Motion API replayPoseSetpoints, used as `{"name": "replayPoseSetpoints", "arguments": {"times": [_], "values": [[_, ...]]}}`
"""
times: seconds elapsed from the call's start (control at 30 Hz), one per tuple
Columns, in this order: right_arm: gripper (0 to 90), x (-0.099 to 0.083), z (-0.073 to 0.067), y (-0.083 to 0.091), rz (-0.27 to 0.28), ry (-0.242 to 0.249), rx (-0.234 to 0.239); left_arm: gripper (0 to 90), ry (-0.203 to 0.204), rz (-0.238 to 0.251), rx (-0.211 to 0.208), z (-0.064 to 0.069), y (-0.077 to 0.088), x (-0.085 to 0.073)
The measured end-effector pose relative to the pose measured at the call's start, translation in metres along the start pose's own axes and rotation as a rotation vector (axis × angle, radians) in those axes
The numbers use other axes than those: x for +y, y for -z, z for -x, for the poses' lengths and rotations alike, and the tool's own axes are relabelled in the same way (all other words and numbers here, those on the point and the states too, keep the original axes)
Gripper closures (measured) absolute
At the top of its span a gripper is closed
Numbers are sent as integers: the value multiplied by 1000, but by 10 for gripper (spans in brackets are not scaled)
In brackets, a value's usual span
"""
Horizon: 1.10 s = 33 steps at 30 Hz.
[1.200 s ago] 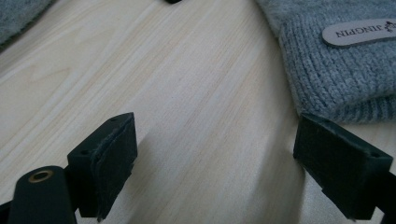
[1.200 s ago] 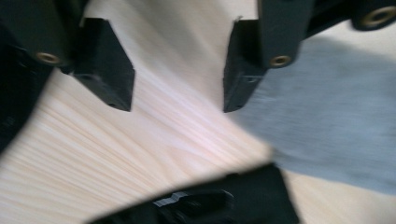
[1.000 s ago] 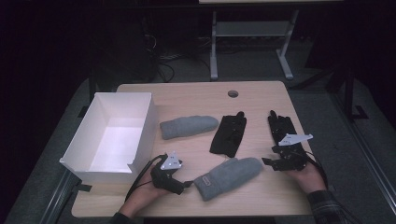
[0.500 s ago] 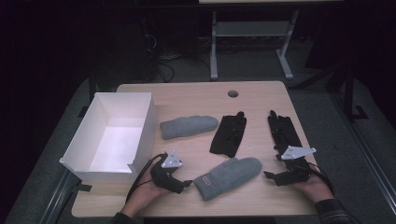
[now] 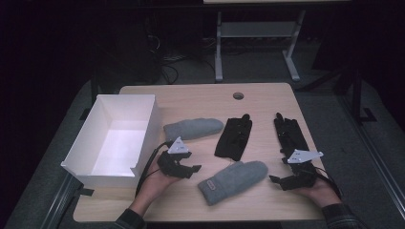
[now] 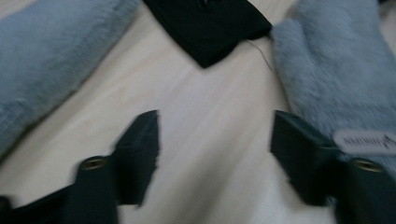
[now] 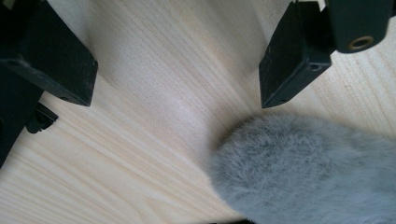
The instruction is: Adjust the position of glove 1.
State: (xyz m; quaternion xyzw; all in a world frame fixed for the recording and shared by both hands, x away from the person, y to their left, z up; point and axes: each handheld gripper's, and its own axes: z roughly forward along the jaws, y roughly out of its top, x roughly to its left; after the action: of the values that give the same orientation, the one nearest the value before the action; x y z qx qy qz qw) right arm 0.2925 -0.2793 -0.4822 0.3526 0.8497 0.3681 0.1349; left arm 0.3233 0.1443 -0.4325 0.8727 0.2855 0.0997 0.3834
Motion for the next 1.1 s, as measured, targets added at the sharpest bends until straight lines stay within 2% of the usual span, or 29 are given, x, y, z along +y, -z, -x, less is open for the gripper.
{"name": "replayPoseSetpoints", "arguments": {"times": [0.07,0.1,0.13,0.17,0.2,0.23,0.27,0.3,0.33,0.37,0.4,0.43,0.47,0.57,0.6,0.67,0.77,0.8,0.83,0.87,0.93,1.0,1.03,1.1], "values": [[115,0,0,0,0,0,0,537,11,-2,4,-4,-1,5],[115,0,0,0,0,0,0,537,26,-4,3,-7,-2,9],[115,0,0,0,0,1,0,643,34,-15,35,-13,-5,19],[115,0,0,0,0,1,1,703,29,-24,51,-17,-8,23],[115,0,0,0,0,1,1,754,29,-24,51,-17,-8,23],[115,0,0,0,0,0,1,754,31,-30,64,-20,-10,27],[115,0,0,0,0,2,1,861,33,-31,91,-29,-14,35],[115,0,0,0,-1,2,2,896,39,-36,108,-34,-16,39],[115,0,0,1,-2,1,2,897,39,-50,126,-39,-18,43],[115,0,0,1,-2,1,2,897,39,-50,126,-39,-18,43],[115,0,0,1,-1,2,1,897,55,-41,142,-43,-20,46],[115,0,0,1,-3,-2,3,898,66,-38,178,-52,-22,53],[115,0,0,1,-3,-2,3,897,66,-38,178,-52,-22,53],[115,0,0,1,-4,-2,3,897,89,-35,218,-68,-26,61],[115,0,0,1,-3,0,2,897,98,-51,243,-79,-31,65],[115,0,0,1,-3,-1,3,898,108,-56,255,-85,-33,67],[115,0,0,1,-3,-3,3,897,107,-97,309,-98,-41,70],[115,0,0,1,-3,-3,3,897,122,-98,311,-102,-42,70],[115,0,0,1,-3,-2,3,898,133,-107,340,-110,-47,70],[115,0,0,1,-3,-2,3,897,133,-107,340,-110,-47,70],[115,0,0,1,-3,-2,3,898,160,-110,351,-117,-52,70],[115,0,0,1,-3,-1,3,898,176,-139,362,-124,-57,71],[115,0,0,1,-3,-1,3,898,192,-160,383,-130,-63,72],[115,0,0,1,-2,-1,3,898,187,-171,392,-132,-65,72]]}}
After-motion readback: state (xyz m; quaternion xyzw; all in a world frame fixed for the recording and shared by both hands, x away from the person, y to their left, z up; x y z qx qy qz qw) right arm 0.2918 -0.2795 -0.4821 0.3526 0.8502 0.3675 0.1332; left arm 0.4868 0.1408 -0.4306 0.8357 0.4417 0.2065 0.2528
